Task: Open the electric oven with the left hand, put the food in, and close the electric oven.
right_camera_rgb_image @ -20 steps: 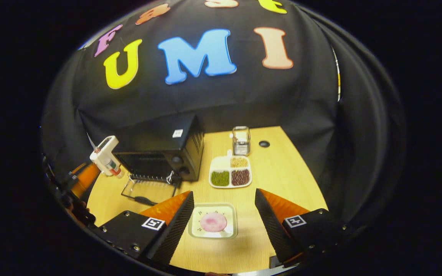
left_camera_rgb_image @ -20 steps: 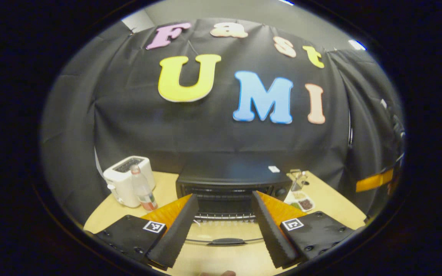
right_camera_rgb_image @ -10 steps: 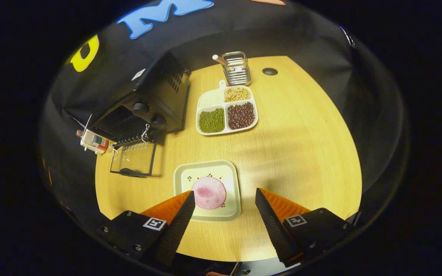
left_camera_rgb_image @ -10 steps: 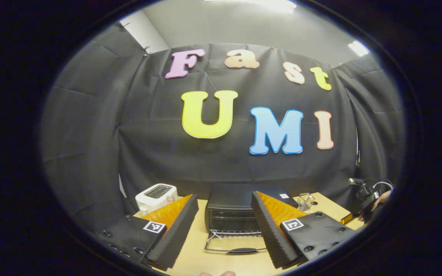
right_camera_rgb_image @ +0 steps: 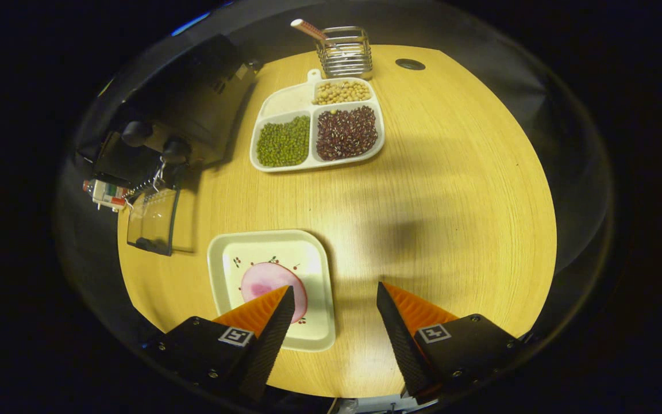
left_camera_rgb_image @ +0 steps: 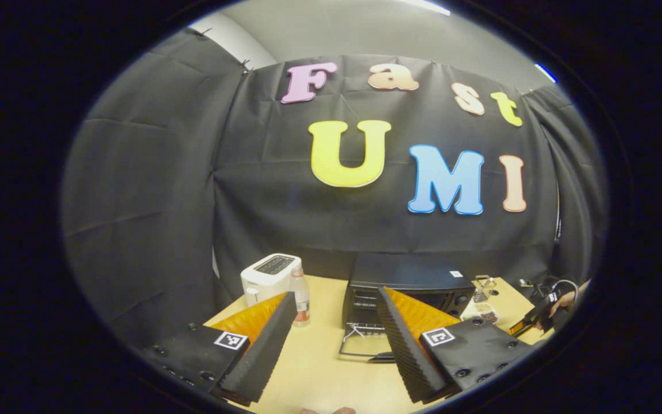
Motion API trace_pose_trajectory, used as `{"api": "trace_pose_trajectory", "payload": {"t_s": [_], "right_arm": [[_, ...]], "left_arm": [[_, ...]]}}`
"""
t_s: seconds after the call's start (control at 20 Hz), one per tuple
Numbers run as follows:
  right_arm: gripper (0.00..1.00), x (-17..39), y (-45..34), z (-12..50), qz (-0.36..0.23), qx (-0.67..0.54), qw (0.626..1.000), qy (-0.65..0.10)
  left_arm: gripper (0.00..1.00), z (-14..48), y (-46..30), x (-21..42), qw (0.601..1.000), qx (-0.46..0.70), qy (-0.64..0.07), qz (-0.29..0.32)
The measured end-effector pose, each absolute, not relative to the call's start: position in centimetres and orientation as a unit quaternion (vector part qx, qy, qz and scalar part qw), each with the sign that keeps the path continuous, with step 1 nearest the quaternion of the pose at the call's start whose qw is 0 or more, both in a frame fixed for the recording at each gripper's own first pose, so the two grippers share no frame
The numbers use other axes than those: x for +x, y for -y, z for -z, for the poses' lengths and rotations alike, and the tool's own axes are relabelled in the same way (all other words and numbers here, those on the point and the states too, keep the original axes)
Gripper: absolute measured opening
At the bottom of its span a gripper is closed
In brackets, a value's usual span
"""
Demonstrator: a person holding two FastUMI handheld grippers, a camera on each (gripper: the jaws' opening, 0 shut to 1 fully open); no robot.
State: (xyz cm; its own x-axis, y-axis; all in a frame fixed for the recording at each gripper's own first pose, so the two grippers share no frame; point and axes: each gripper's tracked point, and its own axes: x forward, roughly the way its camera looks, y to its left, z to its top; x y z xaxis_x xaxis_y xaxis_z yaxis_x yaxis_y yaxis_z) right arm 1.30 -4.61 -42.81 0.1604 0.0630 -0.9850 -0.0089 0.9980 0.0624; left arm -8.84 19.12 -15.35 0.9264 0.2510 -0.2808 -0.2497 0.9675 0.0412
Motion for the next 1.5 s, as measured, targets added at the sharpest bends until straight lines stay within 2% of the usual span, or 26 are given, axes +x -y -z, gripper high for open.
{"api": "trace_pose_trajectory", "payload": {"t_s": [0.05, 0.35, 0.45, 0.5, 0.6, 0.65, 0.7, 0.75, 0.8, 0.85, 0.9, 0.95, 1.0, 1.05, 1.1, 1.3, 1.5], "right_arm": [[0.85, 1.3, 4.7, 43.3, -0.022, 0.014, 0.758, -0.651], [0.84, 1.4, 4.6, 44.0, -0.016, -0.054, 0.754, -0.655], [0.77, 1.6, 5.0, 44.0, -0.015, -0.080, 0.753, -0.653], [0.74, 1.6, 4.9, 43.8, -0.015, -0.084, 0.751, -0.654], [0.75, 1.5, 4.6, 44.1, -0.014, -0.080, 0.749, -0.657], [0.75, 1.5, 4.0, 44.6, -0.018, -0.066, 0.747, -0.661], [0.55, 1.4, 3.3, 44.1, -0.015, -0.057, 0.749, -0.660], [0.49, 1.3, 2.7, 44.4, -0.021, -0.048, 0.751, -0.658], [0.28, 1.4, 2.6, 44.0, -0.023, -0.056, 0.752, -0.656], [0.22, 0.9, 2.7, 44.4, -0.037, -0.061, 0.747, -0.661], [0.22, 1.0, 3.0, 46.8, -0.032, -0.034, 0.758, -0.650], [0.00, 0.8, 3.7, 48.5, -0.033, -0.013, 0.750, -0.660], [0.01, 1.4, 3.8, 46.5, -0.039, 0.002, 0.755, -0.655], [0.01, 1.6, 4.1, 47.0, -0.042, 0.010, 0.761, -0.648], [0.01, 1.9, 4.8, 46.4, -0.042, 0.014, 0.763, -0.645], [0.00, 1.7, 4.3, 46.2, -0.045, 0.042, 0.781, -0.622], [0.01, 0.8, 2.7, 46.0, -0.029, 0.170, 0.762, -0.624]], "left_arm": [[0.91, 15.5, -19.4, -9.1, 0.981, 0.001, -0.145, -0.131], [0.97, 16.0, -20.1, -9.7, 0.978, 0.000, -0.156, -0.139], [0.99, 16.2, -20.1, -9.6, 0.978, -0.004, -0.156, -0.138], [0.94, 16.2, -20.2, -9.6, 0.978, -0.006, -0.157, -0.136], [0.94, 16.6, -20.3, -9.5, 0.978, -0.008, -0.159, -0.135], [0.99, 16.8, -20.3, -9.5, 0.978, -0.009, -0.161, -0.134], [0.99, 17.0, -20.3, -9.4, 0.977, -0.011, -0.164, -0.133], [0.99, 17.3, -20.3, -9.3, 0.977, -0.014, -0.166, -0.133], [0.99, 17.4, -20.3, -9.2, 0.977, -0.017, -0.167, -0.133], [0.99, 17.5, -20.2, -9.1, 0.977, -0.021, -0.167, -0.133], [0.99, 17.5, -20.1, -9.1, 0.977, -0.025, -0.167, -0.133], [0.99, 17.5, -19.9, -9.2, 0.977, -0.027, -0.165, -0.134], [0.99, 17.3, -19.8, -9.3, 0.977, -0.027, -0.162, -0.133], [0.99, 17.1, -19.8, -9.3, 0.978, -0.025, -0.159, -0.134], [0.94, 16.9, -19.8, -9.3, 0.978, -0.023, -0.157, -0.133], [0.93, 16.1, -20.2, -9.3, 0.979, -0.019, -0.154, -0.133], [0.91, 15.6, -19.9, -8.9, 0.979, -0.018, -0.152, -0.132]]}}
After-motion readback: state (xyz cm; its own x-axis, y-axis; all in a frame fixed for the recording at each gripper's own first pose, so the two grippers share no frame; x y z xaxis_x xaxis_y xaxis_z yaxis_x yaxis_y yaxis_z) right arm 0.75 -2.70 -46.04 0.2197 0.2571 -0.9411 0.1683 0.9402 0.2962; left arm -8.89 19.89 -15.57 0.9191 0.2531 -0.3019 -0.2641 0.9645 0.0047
